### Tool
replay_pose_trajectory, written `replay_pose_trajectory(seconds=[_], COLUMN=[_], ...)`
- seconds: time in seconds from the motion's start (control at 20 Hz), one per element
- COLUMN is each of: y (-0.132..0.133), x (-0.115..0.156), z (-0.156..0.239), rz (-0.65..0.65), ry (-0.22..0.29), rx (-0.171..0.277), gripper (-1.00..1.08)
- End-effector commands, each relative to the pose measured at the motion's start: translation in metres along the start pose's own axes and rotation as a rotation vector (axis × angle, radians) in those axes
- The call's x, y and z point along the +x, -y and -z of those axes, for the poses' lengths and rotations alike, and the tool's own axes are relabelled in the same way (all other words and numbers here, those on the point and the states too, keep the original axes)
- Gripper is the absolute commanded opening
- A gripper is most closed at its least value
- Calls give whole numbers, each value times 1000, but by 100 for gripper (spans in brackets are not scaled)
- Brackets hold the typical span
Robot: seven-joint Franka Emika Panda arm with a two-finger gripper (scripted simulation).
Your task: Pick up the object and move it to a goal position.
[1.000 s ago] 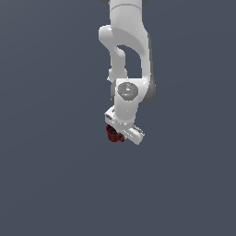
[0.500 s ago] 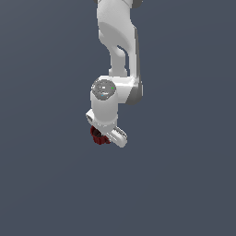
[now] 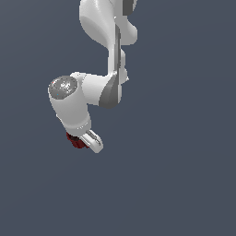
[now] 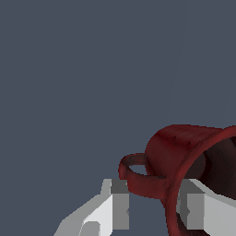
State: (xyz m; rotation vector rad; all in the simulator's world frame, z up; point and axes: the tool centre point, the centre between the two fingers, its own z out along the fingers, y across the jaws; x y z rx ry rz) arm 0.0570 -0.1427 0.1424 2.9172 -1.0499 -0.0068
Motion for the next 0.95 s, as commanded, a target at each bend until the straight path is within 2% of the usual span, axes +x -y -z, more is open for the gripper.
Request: replay_pose_trajectory(seconds=[0.0,0.4,0.9], y=[-9,-25,-29], x=[18,53,64], z=[9,21,25], rz=[2,1,1], ry=[-2,-2,-2], rx=[1,1,1], gripper=[-100,-100,-100])
